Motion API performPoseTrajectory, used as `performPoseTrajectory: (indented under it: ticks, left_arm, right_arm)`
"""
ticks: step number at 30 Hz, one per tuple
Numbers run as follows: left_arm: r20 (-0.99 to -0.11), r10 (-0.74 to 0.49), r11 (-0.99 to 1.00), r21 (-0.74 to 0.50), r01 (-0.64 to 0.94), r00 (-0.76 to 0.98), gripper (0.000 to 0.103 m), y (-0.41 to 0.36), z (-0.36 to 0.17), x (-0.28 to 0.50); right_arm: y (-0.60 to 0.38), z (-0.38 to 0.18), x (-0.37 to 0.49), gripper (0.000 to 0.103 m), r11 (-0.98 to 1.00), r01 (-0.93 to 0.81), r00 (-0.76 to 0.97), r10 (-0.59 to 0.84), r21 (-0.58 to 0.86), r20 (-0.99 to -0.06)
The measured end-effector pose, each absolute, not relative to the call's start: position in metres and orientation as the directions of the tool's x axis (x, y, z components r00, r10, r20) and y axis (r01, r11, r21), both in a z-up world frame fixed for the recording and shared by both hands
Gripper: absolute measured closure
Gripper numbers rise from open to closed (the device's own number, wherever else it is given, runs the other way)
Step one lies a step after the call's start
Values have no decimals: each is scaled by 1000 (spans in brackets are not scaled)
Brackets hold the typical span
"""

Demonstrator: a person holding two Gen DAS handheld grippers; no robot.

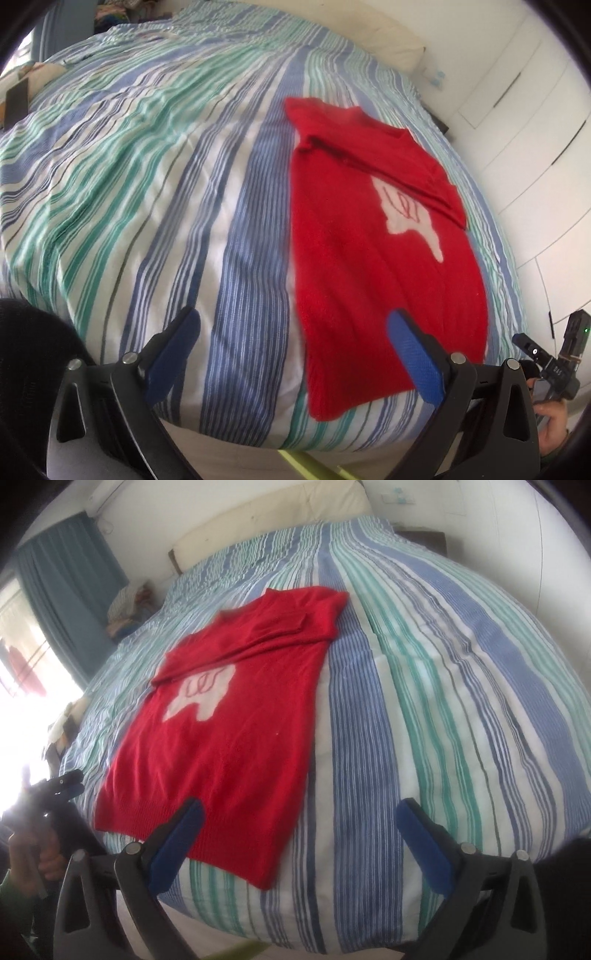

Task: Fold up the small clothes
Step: 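Lower both grippers onto the sweater hem and close them on it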

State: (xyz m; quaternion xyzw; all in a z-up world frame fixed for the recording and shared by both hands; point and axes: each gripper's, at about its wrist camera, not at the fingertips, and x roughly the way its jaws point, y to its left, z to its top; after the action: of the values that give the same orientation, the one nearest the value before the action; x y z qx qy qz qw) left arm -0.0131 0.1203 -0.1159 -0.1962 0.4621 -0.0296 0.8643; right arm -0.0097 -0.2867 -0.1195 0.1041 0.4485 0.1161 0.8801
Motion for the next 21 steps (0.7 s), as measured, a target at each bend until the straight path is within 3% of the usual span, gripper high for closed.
performPoseTrajectory:
  ticks: [13, 21]
  left_arm:
    - [-819, -204, 935, -325, -140, 536, 2, 115, -114, -24]
    - [-834, -247, 919, -363, -153, 494, 2, 121, -118, -34]
  right_arm:
    - [-291, -115, -19, 1, 938, -95, 572, 326, 333, -753]
    - [-310, -107, -16, 1, 941, -61, 535, 313, 334, -785]
